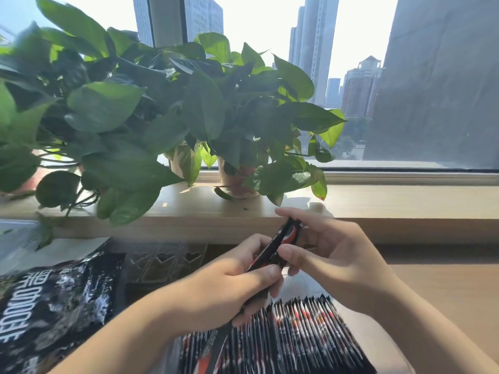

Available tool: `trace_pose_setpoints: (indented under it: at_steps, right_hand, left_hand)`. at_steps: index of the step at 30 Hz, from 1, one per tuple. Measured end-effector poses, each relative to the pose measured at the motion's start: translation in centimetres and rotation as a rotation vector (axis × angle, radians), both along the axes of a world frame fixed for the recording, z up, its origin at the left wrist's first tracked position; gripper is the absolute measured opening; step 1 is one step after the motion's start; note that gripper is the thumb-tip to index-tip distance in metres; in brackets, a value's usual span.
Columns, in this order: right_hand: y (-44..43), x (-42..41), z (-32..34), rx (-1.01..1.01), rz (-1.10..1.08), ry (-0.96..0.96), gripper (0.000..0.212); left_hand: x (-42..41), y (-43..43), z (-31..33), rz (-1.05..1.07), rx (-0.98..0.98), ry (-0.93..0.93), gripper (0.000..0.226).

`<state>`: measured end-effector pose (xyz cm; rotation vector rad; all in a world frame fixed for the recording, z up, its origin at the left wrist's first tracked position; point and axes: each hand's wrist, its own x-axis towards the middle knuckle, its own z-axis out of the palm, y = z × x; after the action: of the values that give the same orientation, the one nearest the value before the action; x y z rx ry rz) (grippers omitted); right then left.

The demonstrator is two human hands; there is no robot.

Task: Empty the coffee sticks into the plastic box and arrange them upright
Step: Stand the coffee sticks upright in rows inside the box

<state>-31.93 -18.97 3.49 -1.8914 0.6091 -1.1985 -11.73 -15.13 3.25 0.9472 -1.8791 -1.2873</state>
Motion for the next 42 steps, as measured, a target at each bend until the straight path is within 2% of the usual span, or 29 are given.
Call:
trace_pose_setpoints:
  at_steps: [3,5,7,10,14,17,19,21,23,25,28,29,31,35,36,39,40,42]
  right_hand:
    - [0.0,0.1,-0.2,-0.111,-0.099,0.034,0.052]
    - [0.0,0.0,-0.1,-0.236,-0.199,0.133,0.051]
    - [0.0,0.2,-0.1,-0.288,-0.208,0.173,0.049]
    - [0.3,0.3,-0.1,-0.228,-0.169,0.158,0.046]
    - [0.3,0.2,0.0,-0.137,-0.118,0.109,0.044]
    - [0.4,0.1,0.4,-0.038,-0.07,0.053,0.059]
    - [0.7,0.2,0.6,0.017,-0.094,0.02,0.073]
    - [0.8,0.4,0.7,0.052,-0.098,0.077,0.087]
    - [0.9,0.4,0.9,0.188,-0.018,0.135,0.091]
    - [1.4,0.7,1.3,0.322,0.102,0.232,0.075]
    - [1.8,1.0,1.4,0.319,0.193,0.348,0.013]
    - [1.8,0.9,1.6,0.32,0.192,0.352,0.01]
    - [1.8,0.4,2.1,0.34,0.201,0.375,0.029]
    - [1.3,-1.9,3.4,0.333,0.229,0.493,0.012]
    - [1.0,-2.4,3.7,0.321,0.201,0.476,0.01]
    - [0.3,-3.2,3.9,0.327,0.06,0.305,0.027]
    - [0.3,-3.1,3.9,0.331,0.044,0.261,0.031]
    - [0.3,-2.6,3.6,0.358,0.073,0.225,0.027]
  left_hand:
    - [0.1,-0.1,0.0,0.034,0.009,-0.001,0.017]
    - [0.1,-0.1,-0.1,0.08,-0.031,-0.069,0.02]
    - [-0.1,0.0,-0.1,0.162,-0.119,-0.173,0.024]
    - [-0.6,0.4,0.4,0.203,-0.205,-0.268,0.036]
    - [-1.3,0.2,1.9,0.227,-0.238,-0.262,0.026]
    - [-1.8,-0.6,2.8,0.251,-0.28,-0.182,0.02]
    - [-2.1,-1.4,3.4,0.307,-0.352,-0.073,0.008]
    - [-2.3,-2.4,3.8,0.414,-0.433,0.048,0.004]
    - [-2.8,-3.0,4.1,0.48,-0.536,0.147,0.003]
    - [-3.5,-3.2,4.1,0.531,-0.615,0.157,0.01]
    - [-4.0,-2.5,3.7,0.556,-0.66,0.156,0.013]
    - [-4.0,-2.4,3.8,0.587,-0.697,0.13,0.017]
    - [-3.9,-2.1,4.2,0.667,-0.775,0.07,0.036]
    - [-2.4,-2.5,4.3,0.713,-0.677,0.361,0.023]
    - [-2.1,-2.4,4.2,0.731,-0.693,0.343,0.032]
    - [-1.9,-2.2,3.0,0.698,-0.762,0.236,0.067]
    - [-2.0,-2.1,2.6,0.662,-0.769,0.197,0.071]
    - [-2.2,-1.7,2.1,0.571,-0.76,0.147,0.064]
